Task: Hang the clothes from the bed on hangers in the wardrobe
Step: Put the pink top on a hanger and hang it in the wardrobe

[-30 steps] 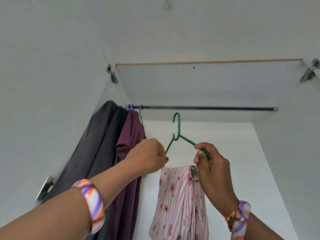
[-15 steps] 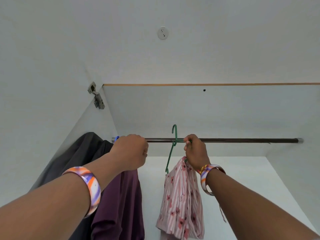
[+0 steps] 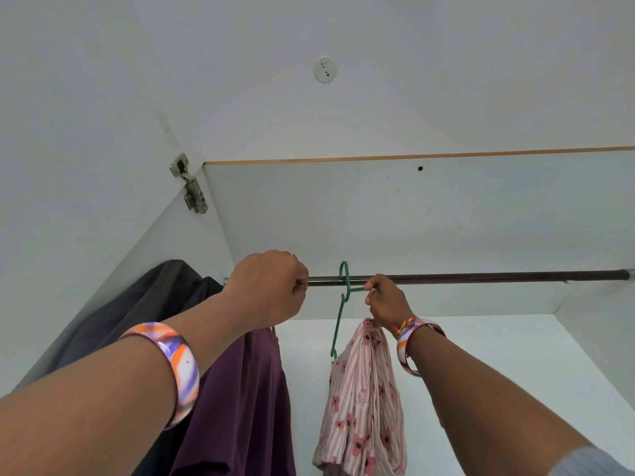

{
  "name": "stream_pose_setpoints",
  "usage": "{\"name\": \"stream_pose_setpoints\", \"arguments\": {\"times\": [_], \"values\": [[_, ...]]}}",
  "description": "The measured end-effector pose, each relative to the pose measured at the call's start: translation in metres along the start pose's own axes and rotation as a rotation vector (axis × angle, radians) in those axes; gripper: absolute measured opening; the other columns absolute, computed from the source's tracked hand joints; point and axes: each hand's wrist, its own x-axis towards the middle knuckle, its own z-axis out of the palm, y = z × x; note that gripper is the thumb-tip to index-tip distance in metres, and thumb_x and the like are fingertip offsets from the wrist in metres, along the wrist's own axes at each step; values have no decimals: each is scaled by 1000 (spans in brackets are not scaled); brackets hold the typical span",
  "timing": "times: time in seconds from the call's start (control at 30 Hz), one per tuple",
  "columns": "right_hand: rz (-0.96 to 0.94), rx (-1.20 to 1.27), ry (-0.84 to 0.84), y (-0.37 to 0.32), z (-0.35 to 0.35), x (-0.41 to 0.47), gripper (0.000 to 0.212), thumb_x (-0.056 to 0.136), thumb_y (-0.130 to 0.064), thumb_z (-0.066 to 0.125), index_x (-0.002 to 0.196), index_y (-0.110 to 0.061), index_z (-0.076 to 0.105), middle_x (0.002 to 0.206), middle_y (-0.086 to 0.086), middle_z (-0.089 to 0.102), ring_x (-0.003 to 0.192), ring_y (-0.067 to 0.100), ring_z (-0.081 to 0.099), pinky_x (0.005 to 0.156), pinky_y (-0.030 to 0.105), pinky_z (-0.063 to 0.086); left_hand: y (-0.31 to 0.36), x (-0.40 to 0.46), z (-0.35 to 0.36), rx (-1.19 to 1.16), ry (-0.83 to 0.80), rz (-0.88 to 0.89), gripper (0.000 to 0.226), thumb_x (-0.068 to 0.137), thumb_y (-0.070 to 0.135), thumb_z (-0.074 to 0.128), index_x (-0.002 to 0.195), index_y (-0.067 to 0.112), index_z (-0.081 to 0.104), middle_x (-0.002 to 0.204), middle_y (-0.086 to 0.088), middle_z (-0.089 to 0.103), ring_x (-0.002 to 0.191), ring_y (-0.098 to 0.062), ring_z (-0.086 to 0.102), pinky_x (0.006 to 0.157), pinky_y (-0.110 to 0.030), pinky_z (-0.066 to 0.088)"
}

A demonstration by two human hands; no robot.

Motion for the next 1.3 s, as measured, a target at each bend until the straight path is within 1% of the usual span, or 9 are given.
{"name": "stream_pose_setpoints", "arguments": {"times": [0.37,0.5,0.63,0.73,0.9,0.97,1.03,1.17,1.3], "values": [[70,-5,-36,6,-4,8,29,90,7,31,104,-8,52,96,9,48,76,18,46,66,27,41,-2,3,-14,54,3,-11,25,91,22,43,97,23,68,102,7,63,92,-17,57,73,-29,47],[124,41,-86,8,3,7,29,91,5,33,113,-6,49,77,-2,41,62,7,36,53,17,30,1,4,-22,65,-17,5,24,90,21,45,94,23,68,101,7,64,92,-17,58,75,-32,50],[191,114,-122,-1,7,8,13,93,-1,36,87,-12,40,68,-1,34,59,10,32,56,23,30,6,8,-25,61,-16,6,23,88,19,45,91,22,69,100,7,66,92,-18,59,75,-32,50],[197,165,-118,-5,3,11,32,95,-4,36,67,-19,35,69,0,36,59,10,35,57,24,33,12,12,-23,56,-17,7,23,88,19,46,90,22,69,99,6,66,92,-18,59,73,-29,48],[261,259,-138,-3,1,9,9,90,-2,54,99,-3,55,98,8,53,87,20,51,80,31,42,19,15,-16,49,-27,6,23,88,20,46,91,23,69,100,5,66,92,-20,60,73,-29,48],[278,358,-80,4,8,8,20,92,1,45,110,-5,51,102,12,50,81,20,49,72,35,45,19,13,-11,57,-33,7,23,88,20,46,91,23,68,100,5,66,92,-20,60,73,-30,49],[215,238,-8,11,13,7,24,92,-1,34,108,-11,50,106,14,50,76,21,47,64,32,45,18,10,-5,73,-48,3,23,88,20,46,90,22,68,99,5,66,90,-19,59,71,-28,46],[75,-374,-76,6,19,-7,31,93,-10,41,122,-3,48,124,20,53,111,36,54,87,36,44,10,3,9,120,-107,-34,20,88,20,45,75,23,60,94,4,65,83,-19,59,67,-28,47],[-50,-398,-151,-17,47,-20,29,93,-8,43,117,4,55,124,23,55,115,39,53,90,37,45,3,-2,18,185,-104,-90,21,90,23,45,94,25,66,104,6,61,93,-18,57,73,-29,46]]}}
